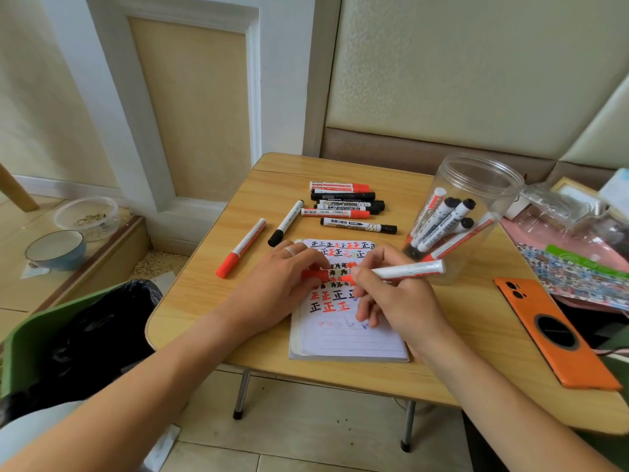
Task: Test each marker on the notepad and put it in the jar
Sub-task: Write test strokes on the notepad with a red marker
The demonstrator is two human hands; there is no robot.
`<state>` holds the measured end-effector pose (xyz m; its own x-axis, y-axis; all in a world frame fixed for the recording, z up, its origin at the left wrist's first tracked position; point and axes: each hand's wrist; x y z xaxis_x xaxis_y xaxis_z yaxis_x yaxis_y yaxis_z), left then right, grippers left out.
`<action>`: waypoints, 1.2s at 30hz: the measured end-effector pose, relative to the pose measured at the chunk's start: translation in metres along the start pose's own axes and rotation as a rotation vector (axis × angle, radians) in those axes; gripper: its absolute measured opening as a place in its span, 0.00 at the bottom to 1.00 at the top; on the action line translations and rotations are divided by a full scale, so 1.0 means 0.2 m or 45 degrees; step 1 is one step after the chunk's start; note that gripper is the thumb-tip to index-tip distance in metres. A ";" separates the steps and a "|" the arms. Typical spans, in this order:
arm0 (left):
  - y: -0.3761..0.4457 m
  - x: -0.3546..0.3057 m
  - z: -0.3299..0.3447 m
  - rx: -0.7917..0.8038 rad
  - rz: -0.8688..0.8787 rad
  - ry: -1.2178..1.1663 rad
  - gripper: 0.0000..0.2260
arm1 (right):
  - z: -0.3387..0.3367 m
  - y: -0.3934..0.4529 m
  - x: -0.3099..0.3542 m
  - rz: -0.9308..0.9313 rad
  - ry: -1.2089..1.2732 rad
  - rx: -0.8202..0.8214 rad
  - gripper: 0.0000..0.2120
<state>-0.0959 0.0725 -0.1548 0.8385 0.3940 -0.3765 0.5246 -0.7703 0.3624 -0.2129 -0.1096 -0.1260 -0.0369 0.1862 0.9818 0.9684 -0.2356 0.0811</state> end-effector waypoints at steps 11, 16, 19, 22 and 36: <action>-0.02 -0.06 -0.05 -0.182 -0.031 -0.168 0.08 | 0.04 0.03 0.01 -0.067 0.083 0.031 0.05; -0.02 -0.08 -0.05 -0.153 0.076 -0.209 0.07 | 0.03 0.03 0.02 -0.044 0.101 0.164 0.08; -0.02 -0.07 -0.05 -0.160 0.067 -0.241 0.07 | 0.03 0.04 0.04 0.085 0.301 0.177 0.17; -0.02 -0.07 -0.05 -0.145 0.066 -0.222 0.08 | -0.01 0.07 0.03 0.167 0.481 0.127 0.27; -0.02 -0.06 -0.08 -0.392 0.009 -0.456 0.06 | -0.03 0.06 0.04 0.244 0.738 0.115 0.09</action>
<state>-0.1057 0.0786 -0.1385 0.7671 0.1498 -0.6238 0.5837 -0.5667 0.5816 -0.2038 -0.1171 -0.1165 0.0364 -0.4065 0.9129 0.9873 -0.1270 -0.0959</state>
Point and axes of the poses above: each hand's wrist, its own y-axis towards the middle knuckle, its own z-axis out of the palm, x = y × z, and after that the axes turned 5 degrees about x, right-handed
